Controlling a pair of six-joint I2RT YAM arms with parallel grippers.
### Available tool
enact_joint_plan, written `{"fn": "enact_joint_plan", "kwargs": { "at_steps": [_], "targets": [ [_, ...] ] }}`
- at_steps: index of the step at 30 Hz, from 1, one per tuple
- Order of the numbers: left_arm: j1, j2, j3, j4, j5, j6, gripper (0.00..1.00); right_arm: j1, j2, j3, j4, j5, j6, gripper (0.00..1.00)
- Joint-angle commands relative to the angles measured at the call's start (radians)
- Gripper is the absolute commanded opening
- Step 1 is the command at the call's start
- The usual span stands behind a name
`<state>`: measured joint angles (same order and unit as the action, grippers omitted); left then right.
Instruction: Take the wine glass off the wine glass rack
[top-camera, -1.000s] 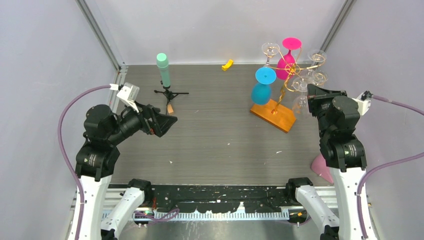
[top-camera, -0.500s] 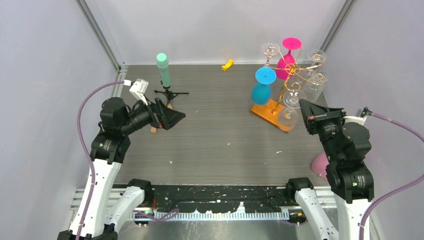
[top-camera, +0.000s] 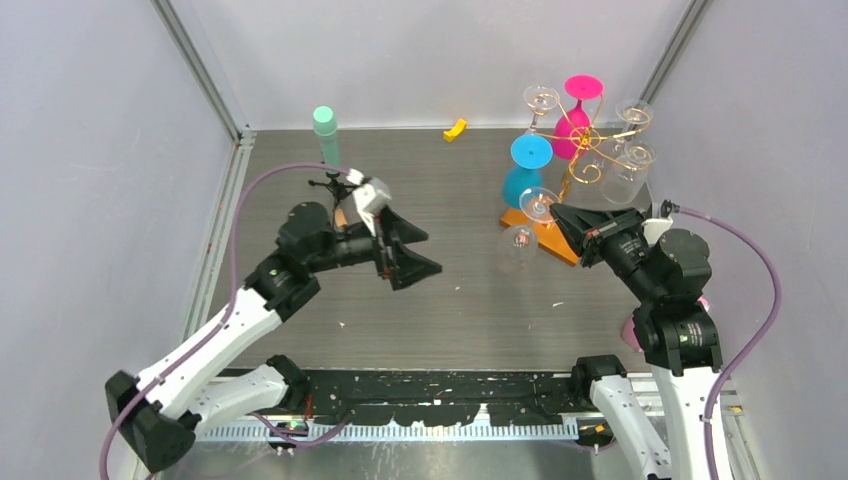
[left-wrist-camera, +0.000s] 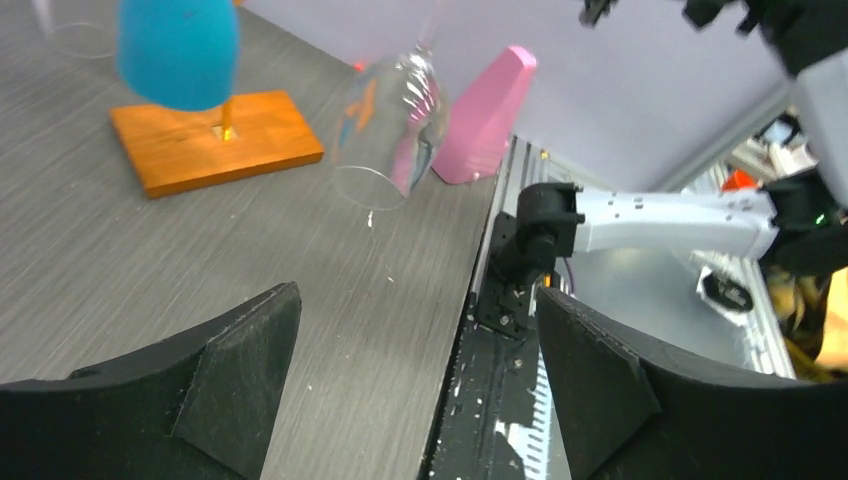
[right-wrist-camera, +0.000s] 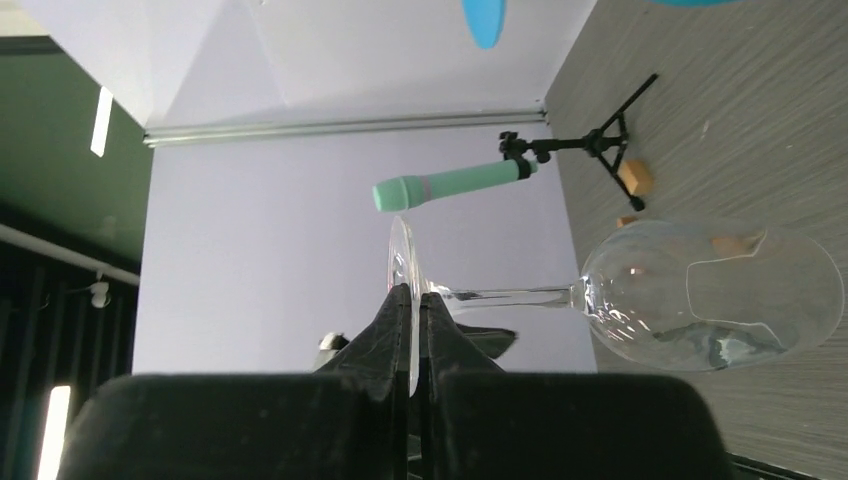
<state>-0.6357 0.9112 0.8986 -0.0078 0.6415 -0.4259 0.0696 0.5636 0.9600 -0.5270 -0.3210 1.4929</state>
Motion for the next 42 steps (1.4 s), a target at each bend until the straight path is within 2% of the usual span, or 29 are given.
{"fn": "enact_joint_plan", "kwargs": {
  "at_steps": [1, 3, 4, 8, 18, 23, 26, 29, 32, 34, 37, 42],
  "targets": [
    [-0.134, 0.093, 0.031, 0.132, -0.107, 0.19, 0.89, -0.001, 0.032, 0.071, 0.169, -0.115, 0.056, 0.0],
    [-0.19, 0.152, 0.08, 0.126, -0.145, 0.242, 0.89, -0.001, 0.038, 0.071, 0.192, -0.136, 0.074, 0.0],
    [-0.255, 0.244, 0.154, 0.134, -0.2, 0.317, 0.89, -0.001, 0.042, 0.063, 0.213, -0.174, 0.097, 0.0],
    [-0.309, 0.32, 0.181, 0.248, -0.26, 0.362, 0.89, 0.003, 0.055, 0.059, 0.249, -0.211, 0.109, 0.0],
    [-0.335, 0.453, 0.268, 0.385, -0.299, 0.466, 0.81, 0.025, 0.076, 0.025, 0.255, -0.218, 0.094, 0.0],
    [-0.335, 0.458, 0.253, 0.457, -0.386, 0.456, 0.83, 0.025, 0.081, 0.041, 0.213, -0.194, 0.055, 0.0],
    [-0.336, 0.467, 0.274, 0.462, -0.351, 0.434, 0.83, 0.025, 0.086, 0.045, 0.208, -0.189, 0.046, 0.0],
    [-0.336, 0.485, 0.318, 0.424, -0.334, 0.394, 0.75, 0.025, 0.088, 0.042, 0.199, -0.185, 0.04, 0.0],
    [-0.335, 0.508, 0.358, 0.36, -0.321, 0.372, 0.6, 0.025, 0.085, 0.038, 0.195, -0.178, 0.034, 0.0],
    [-0.335, 0.512, 0.362, 0.365, -0.323, 0.35, 0.54, 0.025, 0.09, 0.039, 0.193, -0.18, 0.028, 0.0],
    [-0.335, 0.523, 0.374, 0.371, -0.328, 0.312, 0.5, 0.025, 0.107, 0.038, 0.206, -0.189, 0.029, 0.0],
    [-0.335, 0.533, 0.361, 0.368, -0.345, 0.266, 0.49, 0.026, 0.128, 0.052, 0.234, -0.209, 0.039, 0.0]
  ]
}}
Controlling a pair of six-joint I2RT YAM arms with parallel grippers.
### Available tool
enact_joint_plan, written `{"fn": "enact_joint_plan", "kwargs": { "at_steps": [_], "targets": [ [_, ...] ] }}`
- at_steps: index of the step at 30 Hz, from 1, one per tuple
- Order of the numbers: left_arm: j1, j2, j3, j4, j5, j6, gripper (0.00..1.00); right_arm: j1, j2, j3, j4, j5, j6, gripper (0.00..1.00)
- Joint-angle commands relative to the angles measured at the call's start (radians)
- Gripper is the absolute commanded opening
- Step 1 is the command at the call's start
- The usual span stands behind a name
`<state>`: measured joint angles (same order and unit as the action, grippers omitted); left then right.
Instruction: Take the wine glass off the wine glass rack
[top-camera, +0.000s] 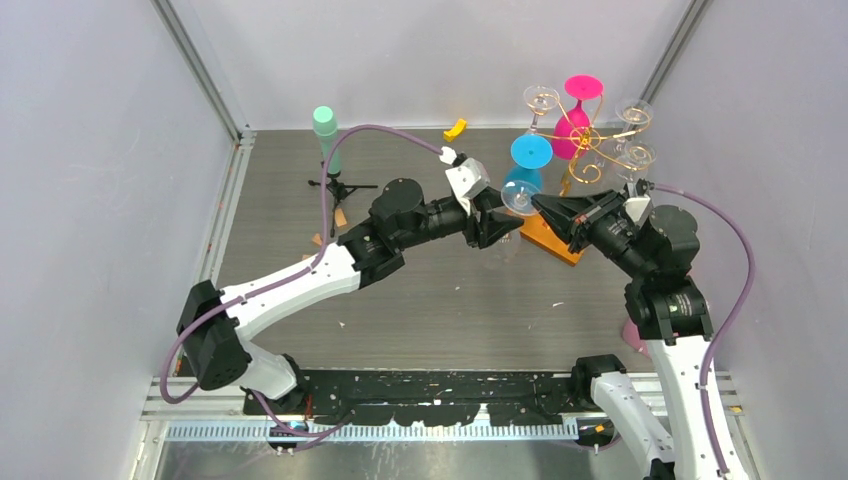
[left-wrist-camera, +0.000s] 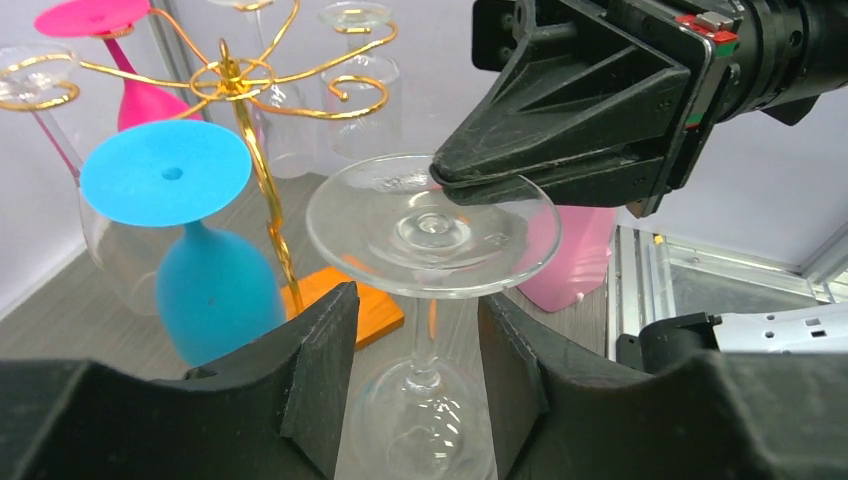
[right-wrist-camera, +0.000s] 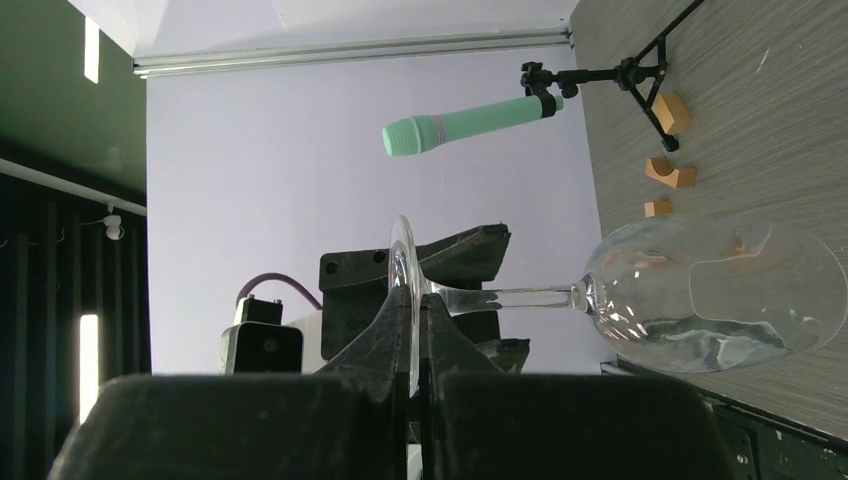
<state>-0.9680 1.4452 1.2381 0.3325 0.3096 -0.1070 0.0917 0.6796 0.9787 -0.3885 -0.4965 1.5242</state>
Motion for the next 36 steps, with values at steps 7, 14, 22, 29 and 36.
{"fn": "enact_joint_plan", "kwargs": {
  "at_steps": [7, 14, 22, 29, 36],
  "targets": [
    [-0.002, 0.038, 0.064, -0.022, 0.024, -0.088, 0.37, 0.004, 0.019, 0.015, 0.131, -0.044, 0.037, 0.0],
    [0.002, 0.047, 0.058, -0.035, 0.069, -0.124, 0.1, 0.004, 0.016, 0.004, 0.15, -0.052, 0.064, 0.0],
    [0.033, 0.013, 0.031, 0.047, 0.054, -0.182, 0.0, 0.005, 0.04, 0.026, 0.119, -0.061, 0.017, 0.25],
    [0.125, -0.05, -0.03, 0.078, -0.007, -0.269, 0.0, 0.005, 0.042, 0.019, 0.144, 0.003, -0.115, 0.93],
    [0.239, -0.171, -0.099, 0.066, -0.138, -0.382, 0.0, 0.111, 0.06, -0.039, 0.231, 0.083, -0.24, 0.94]
  ]
}}
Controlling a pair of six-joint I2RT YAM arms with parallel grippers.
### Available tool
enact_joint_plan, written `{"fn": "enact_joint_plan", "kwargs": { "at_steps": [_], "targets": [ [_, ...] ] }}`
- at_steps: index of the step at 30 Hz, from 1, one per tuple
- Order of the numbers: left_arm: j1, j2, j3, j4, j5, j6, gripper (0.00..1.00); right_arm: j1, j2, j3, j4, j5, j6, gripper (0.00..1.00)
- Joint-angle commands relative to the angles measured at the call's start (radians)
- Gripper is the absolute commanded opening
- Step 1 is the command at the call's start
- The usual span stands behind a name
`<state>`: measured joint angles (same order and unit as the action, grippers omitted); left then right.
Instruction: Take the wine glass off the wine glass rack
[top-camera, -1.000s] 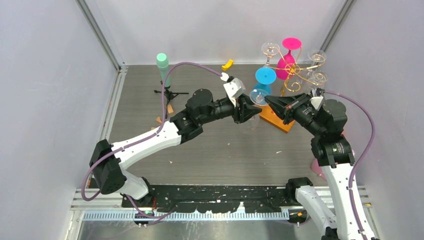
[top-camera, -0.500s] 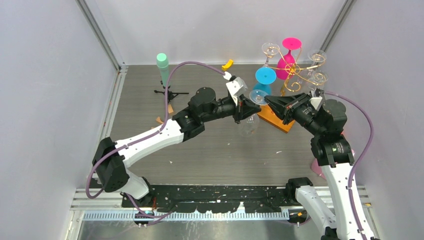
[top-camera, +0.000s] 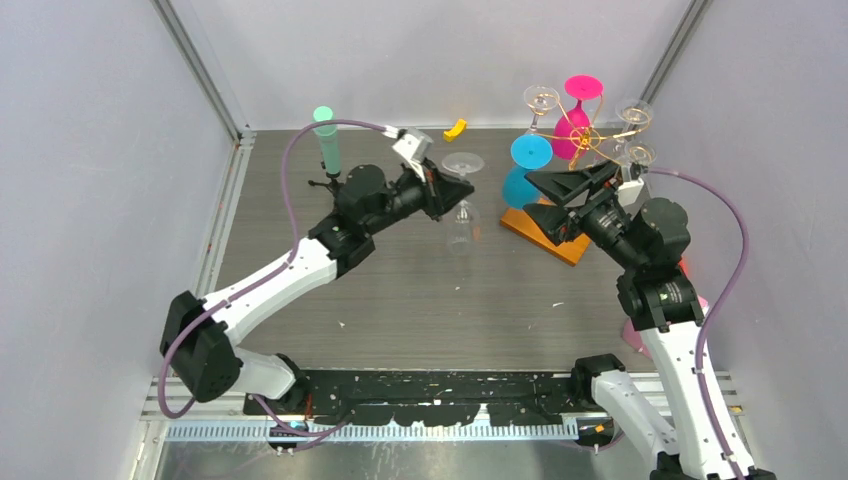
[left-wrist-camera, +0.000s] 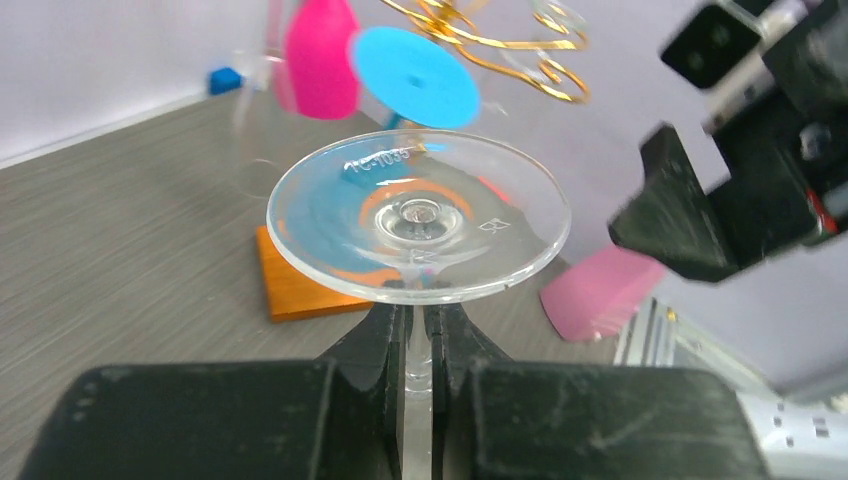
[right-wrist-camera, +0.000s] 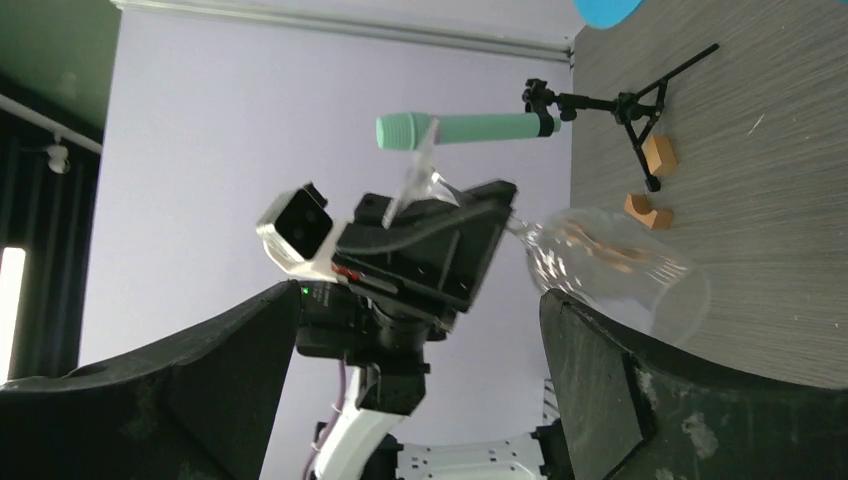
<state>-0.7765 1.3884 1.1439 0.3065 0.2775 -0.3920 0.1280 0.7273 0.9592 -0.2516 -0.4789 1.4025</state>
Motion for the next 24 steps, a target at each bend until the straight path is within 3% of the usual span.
{"fn": "enact_joint_plan", "kwargs": {
  "at_steps": [1, 5, 9, 16, 21, 24],
  "targets": [
    [0.063, -0.131, 0.002, 0.073, -0.121, -0.127, 0.0, 0.134, 0.011, -0.022, 0.09, 0.13, -0.156, 0.93],
    [0.108, -0.172, 0.039, 0.064, -0.153, -0.179, 0.0, 0.304, -0.025, -0.095, 0.116, 0.395, -0.222, 0.92],
    [0.114, -0.205, 0.062, 0.062, -0.285, -0.231, 0.0, 0.413, 0.003, -0.158, 0.263, 0.497, -0.233, 0.92],
    [0.115, -0.262, 0.062, 0.052, -0.386, -0.357, 0.0, 0.525, 0.133, -0.188, 0.739, 0.402, -0.27, 0.94],
    [0.114, -0.316, 0.017, 0.087, -0.41, -0.462, 0.0, 0.54, 0.173, -0.178, 0.828, 0.379, -0.25, 0.93],
    [0.114, -0.331, 0.0, 0.112, -0.431, -0.492, 0.0, 0.544, 0.209, -0.168, 0.89, 0.343, -0.196, 0.87]
  ]
}}
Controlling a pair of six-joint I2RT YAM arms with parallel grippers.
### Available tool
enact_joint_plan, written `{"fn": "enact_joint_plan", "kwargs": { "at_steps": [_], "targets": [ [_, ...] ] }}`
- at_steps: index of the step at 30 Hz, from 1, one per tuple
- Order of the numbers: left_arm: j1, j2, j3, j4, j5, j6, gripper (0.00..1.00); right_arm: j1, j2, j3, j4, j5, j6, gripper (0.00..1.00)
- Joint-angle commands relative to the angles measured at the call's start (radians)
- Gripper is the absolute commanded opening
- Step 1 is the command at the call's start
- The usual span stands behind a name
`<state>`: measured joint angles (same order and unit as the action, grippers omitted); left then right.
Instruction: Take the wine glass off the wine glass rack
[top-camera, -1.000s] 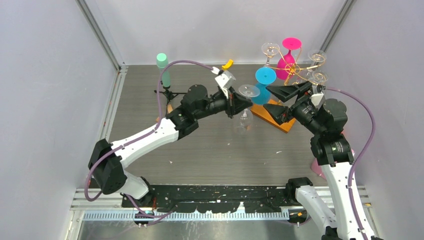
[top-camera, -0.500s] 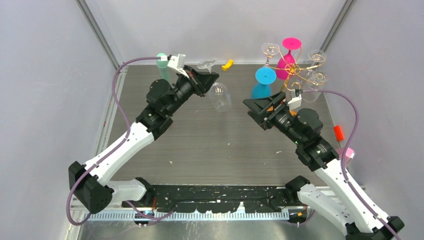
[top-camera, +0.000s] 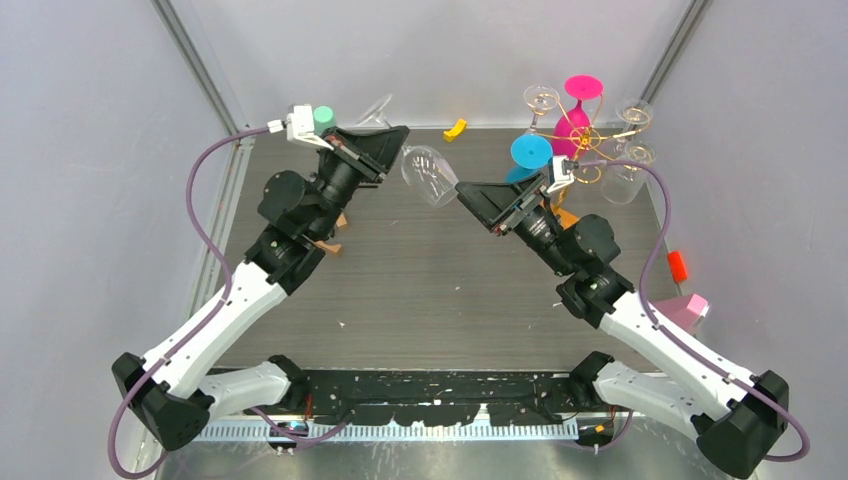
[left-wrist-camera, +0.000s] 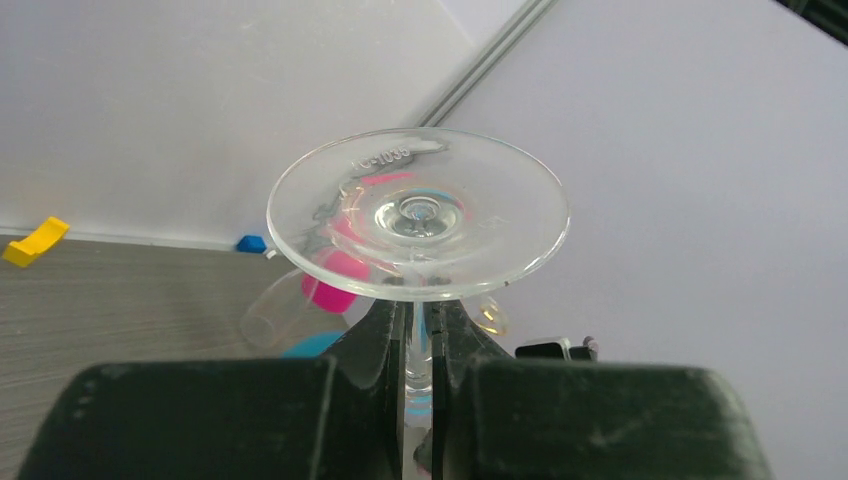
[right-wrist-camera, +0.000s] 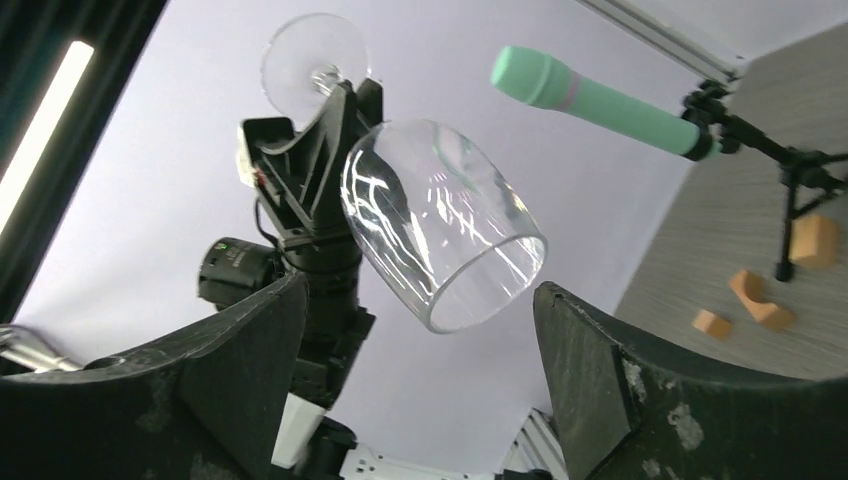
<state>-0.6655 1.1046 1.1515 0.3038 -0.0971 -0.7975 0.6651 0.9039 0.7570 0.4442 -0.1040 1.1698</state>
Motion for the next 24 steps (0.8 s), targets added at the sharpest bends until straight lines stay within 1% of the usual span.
{"fn": "enact_joint_plan", "kwargs": {
  "at_steps": [1, 2, 6, 10, 14, 20, 24],
  "targets": [
    [0.003, -0.051, -0.009, 0.117, -0.056, -0.089, 0.0, 0.012, 0.038, 0.035, 0.225, -0.048, 0.062, 0.82],
    [0.003, -0.055, -0.012, 0.127, -0.054, -0.091, 0.0, 0.015, 0.05, 0.039, 0.238, -0.056, 0.072, 0.76],
    [0.002, -0.066, -0.035, 0.177, -0.061, -0.108, 0.0, 0.037, 0.074, 0.066, 0.248, -0.089, 0.091, 0.63],
    [0.002, -0.069, -0.035, 0.182, -0.06, -0.109, 0.0, 0.056, 0.079, 0.074, 0.246, -0.09, 0.103, 0.54],
    [0.002, -0.076, -0.048, 0.191, -0.067, -0.112, 0.0, 0.067, 0.084, 0.079, 0.245, -0.089, 0.097, 0.51],
    [0.002, -0.086, -0.083, 0.206, -0.078, -0.157, 0.0, 0.068, 0.118, 0.092, 0.261, -0.081, 0.091, 0.5],
    [0.003, -0.093, -0.111, 0.226, -0.077, -0.196, 0.0, 0.07, 0.154, 0.104, 0.31, -0.089, 0.104, 0.46]
  ]
}}
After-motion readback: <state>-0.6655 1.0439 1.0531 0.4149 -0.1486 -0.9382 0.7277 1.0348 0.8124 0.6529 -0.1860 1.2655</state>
